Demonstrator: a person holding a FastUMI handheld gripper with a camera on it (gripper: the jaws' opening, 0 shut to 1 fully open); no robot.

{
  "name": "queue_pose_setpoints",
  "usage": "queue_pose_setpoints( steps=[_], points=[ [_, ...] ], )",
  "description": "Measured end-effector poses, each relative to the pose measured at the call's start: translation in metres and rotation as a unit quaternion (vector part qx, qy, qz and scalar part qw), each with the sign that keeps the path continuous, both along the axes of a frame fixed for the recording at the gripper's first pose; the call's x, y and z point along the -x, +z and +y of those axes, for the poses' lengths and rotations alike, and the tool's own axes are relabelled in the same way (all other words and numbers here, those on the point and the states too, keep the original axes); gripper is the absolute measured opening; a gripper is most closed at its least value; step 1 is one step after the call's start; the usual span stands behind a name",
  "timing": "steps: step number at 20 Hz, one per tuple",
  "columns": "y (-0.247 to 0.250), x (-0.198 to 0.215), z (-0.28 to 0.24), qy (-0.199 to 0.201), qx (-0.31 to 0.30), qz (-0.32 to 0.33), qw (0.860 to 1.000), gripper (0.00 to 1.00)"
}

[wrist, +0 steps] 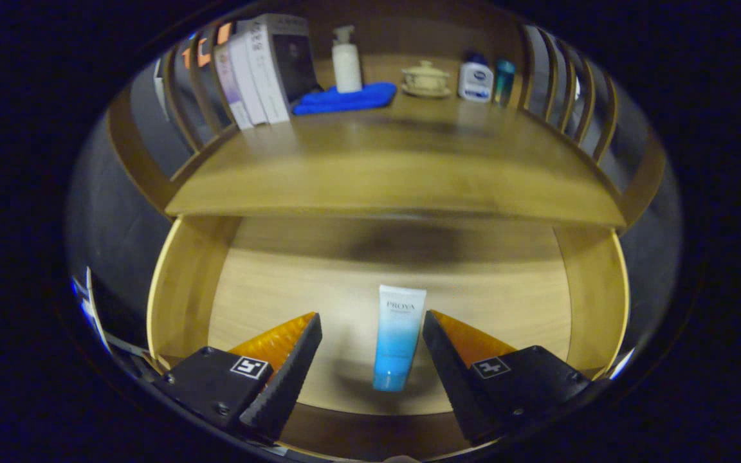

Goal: Pull open the drawer, take out the items inside it, and place them on the countertop above the cabinet.

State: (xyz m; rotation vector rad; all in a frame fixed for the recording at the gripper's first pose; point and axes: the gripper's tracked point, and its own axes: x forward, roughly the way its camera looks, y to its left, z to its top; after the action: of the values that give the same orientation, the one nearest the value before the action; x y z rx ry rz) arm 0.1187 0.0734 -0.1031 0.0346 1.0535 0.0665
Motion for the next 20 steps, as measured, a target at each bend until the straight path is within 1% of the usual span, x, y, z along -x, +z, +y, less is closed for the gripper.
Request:
queue_pose_setpoints(
  steps=[3,7,8,10,13,15,16,18,20],
  points=[
    [-0.017,0.008,-0.007,-0.019,-0.005,0.052,0.998,0.96],
    [-0.031,0.01,-0.014,-0.032,0.01,0.087,0.996,0.92],
    [-0.035,0.012,-0.014,-0.04,0.012,0.098,0.994,0.87],
    [-0.042,0.016,-0.016,-0.059,0.008,0.113,0.992,0.79],
    [-0.047,0.02,-0.02,-0.073,0.007,0.124,0.99,0.73],
    [-0.048,0.018,-0.019,-0.08,0.003,0.12,0.99,0.6],
    [-0.049,0.018,-0.017,-0.076,0.001,0.117,0.99,0.48],
    [-0.041,0.018,-0.018,-0.074,-0.003,0.103,0.992,0.45],
    [-0.026,0.021,-0.015,-0.064,-0.008,0.084,0.994,0.44]
  ],
)
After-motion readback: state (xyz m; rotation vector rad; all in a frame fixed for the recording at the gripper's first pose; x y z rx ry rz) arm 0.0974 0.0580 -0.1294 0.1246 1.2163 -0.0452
